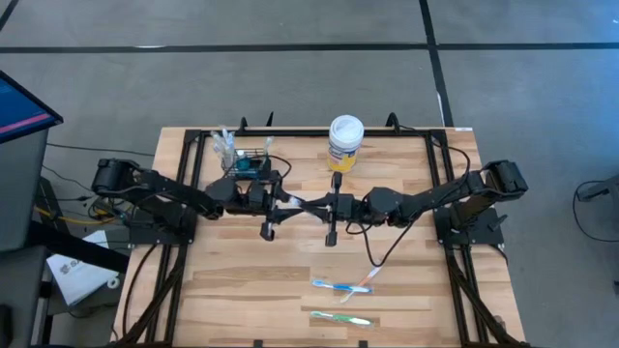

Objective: Pick & Place toothbrushing station
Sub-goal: Put the purple toothbrush into the mesh organizer

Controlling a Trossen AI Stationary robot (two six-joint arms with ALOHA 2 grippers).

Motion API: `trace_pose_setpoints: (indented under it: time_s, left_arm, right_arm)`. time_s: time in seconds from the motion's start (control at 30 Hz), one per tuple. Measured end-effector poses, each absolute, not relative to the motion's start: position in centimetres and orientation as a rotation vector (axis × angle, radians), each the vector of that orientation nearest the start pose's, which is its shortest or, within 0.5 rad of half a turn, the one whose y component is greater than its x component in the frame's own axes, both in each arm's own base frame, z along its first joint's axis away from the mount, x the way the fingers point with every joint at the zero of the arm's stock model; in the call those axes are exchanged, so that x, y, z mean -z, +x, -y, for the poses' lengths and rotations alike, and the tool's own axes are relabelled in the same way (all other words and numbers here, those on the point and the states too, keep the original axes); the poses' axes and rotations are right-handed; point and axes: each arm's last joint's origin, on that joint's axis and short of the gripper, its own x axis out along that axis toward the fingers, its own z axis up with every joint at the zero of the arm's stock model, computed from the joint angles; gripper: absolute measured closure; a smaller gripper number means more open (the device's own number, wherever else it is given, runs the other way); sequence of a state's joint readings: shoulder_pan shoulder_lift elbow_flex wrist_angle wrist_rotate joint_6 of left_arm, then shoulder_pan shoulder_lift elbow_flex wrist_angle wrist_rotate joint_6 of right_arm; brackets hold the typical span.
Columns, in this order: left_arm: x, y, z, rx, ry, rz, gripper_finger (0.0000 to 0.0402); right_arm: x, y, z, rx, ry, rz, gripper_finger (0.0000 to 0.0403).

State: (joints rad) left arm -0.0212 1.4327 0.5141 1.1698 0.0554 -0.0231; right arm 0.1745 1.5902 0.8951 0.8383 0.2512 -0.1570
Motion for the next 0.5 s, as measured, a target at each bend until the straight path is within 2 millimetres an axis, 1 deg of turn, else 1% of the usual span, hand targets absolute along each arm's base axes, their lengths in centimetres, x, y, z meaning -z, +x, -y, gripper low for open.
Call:
trace_pose_setpoints:
  time_s: [0.2, 0.27, 0.33, 0.47, 0.5]
  left_arm:
    - [-23.12, 27.52, 0.78, 0.091, -0.017, 0.251, 0.0294]
    - [-23.12, 27.52, 0.78, 0.091, -0.017, 0.251, 0.0300]
    - [-23.12, 27.52, 0.78, 0.091, -0.017, 0.251, 0.0316]
    - [-23.13, 27.51, 0.78, 0.091, -0.017, 0.252, 0.0377]
    - [-23.13, 27.51, 0.78, 0.091, -0.017, 0.252, 0.0386]
  right_arm:
    - [-26.89, 34.27, -5.31, 0.086, -0.129, 0.119, 0.0403]
    - [-26.89, 34.27, -5.31, 0.086, -0.129, 0.119, 0.0403]
    - [-26.89, 34.27, -5.31, 0.086, -0.126, 0.119, 0.0403]
    - [-26.89, 34.27, -5.28, 0.088, -0.122, 0.119, 0.0403]
    - [-26.89, 34.27, -5.28, 0.087, -0.122, 0.119, 0.0403]
